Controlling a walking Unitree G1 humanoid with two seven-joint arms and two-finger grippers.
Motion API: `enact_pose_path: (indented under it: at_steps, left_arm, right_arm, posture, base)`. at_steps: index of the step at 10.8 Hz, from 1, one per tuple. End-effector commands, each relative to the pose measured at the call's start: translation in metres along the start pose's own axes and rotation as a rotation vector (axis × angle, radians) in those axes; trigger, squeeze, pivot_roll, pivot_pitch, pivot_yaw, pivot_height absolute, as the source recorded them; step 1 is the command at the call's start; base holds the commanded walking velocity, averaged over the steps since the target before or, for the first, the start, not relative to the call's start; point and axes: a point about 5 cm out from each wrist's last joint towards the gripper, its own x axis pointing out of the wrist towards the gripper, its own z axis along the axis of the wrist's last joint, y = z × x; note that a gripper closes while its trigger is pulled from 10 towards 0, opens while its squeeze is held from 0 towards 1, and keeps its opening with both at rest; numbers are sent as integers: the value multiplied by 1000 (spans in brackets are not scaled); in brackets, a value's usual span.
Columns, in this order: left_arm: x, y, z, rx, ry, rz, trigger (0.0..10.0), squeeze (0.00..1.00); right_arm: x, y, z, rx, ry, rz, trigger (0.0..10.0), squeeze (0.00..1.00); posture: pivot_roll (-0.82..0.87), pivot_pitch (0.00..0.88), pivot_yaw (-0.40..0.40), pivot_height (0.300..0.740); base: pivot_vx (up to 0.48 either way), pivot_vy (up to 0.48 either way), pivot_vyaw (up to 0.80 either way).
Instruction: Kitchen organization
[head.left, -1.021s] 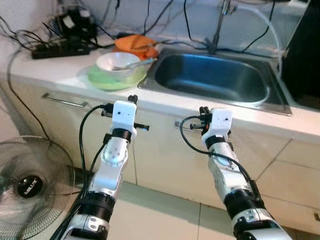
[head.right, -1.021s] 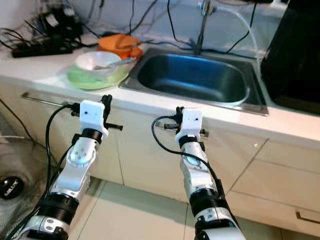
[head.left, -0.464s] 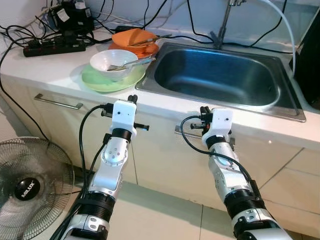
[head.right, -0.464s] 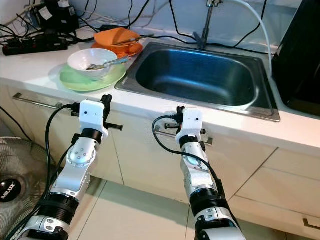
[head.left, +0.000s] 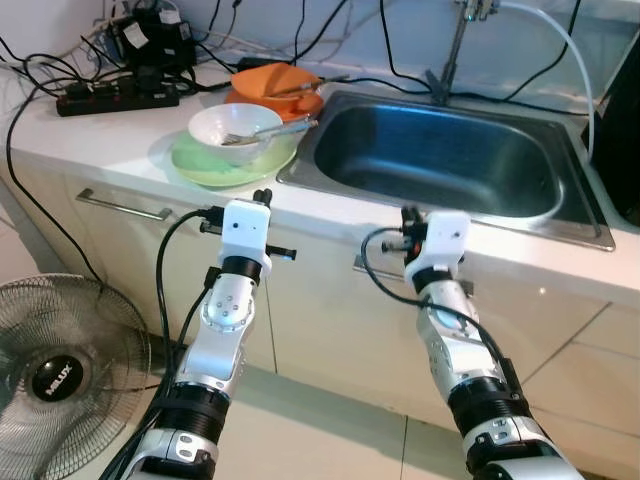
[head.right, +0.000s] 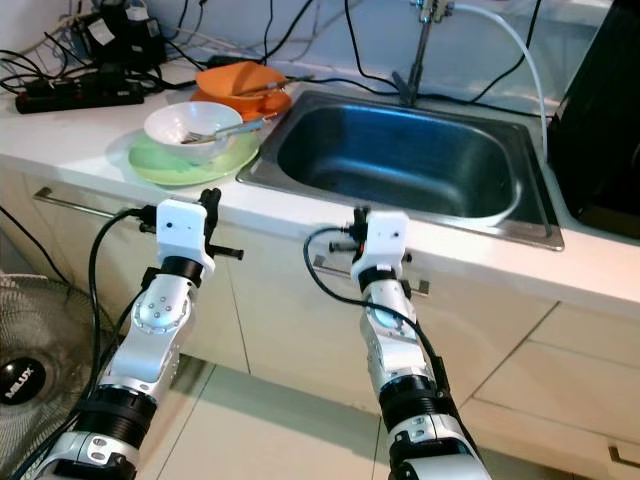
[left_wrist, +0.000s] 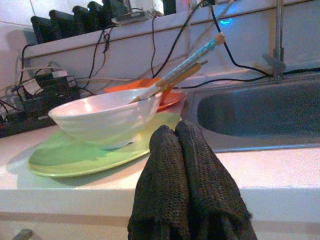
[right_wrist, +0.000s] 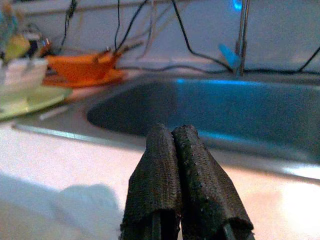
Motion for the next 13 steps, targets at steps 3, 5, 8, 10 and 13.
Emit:
enact_pose_path:
  at_steps: [3,5,8,10,13]
  left_arm:
    - [2,1,6,-5,-29,14,10000,0]
    - [1,2,6,-6,-32,19,10000,0]
    - [1,2,6,-8,-34,20,10000,0]
    - [1,2,6,-8,-36,20,10000,0]
    - [1,3,6,-8,-38,17,10000,0]
  right_arm:
    - [3,2,8,9,-36,10,10000,0]
    - [2,2,8,7,-36,12,10000,0]
    - [2,2,7,4,-31,17,10000,0]
    - [2,3,7,5,-29,19,10000,0]
    - [2,4,6,8,-23,23,10000,0]
  posture:
    - [85,1,-24,740]
    - [85,1,-24,740]
    - [86,0,-27,740]
    - [88,1,-26,740]
    - [87,2,-23,740]
  base:
    - [333,0,0]
    - [480,0,0]
    - [480,0,0]
    - [480,0,0]
    - [480,0,0]
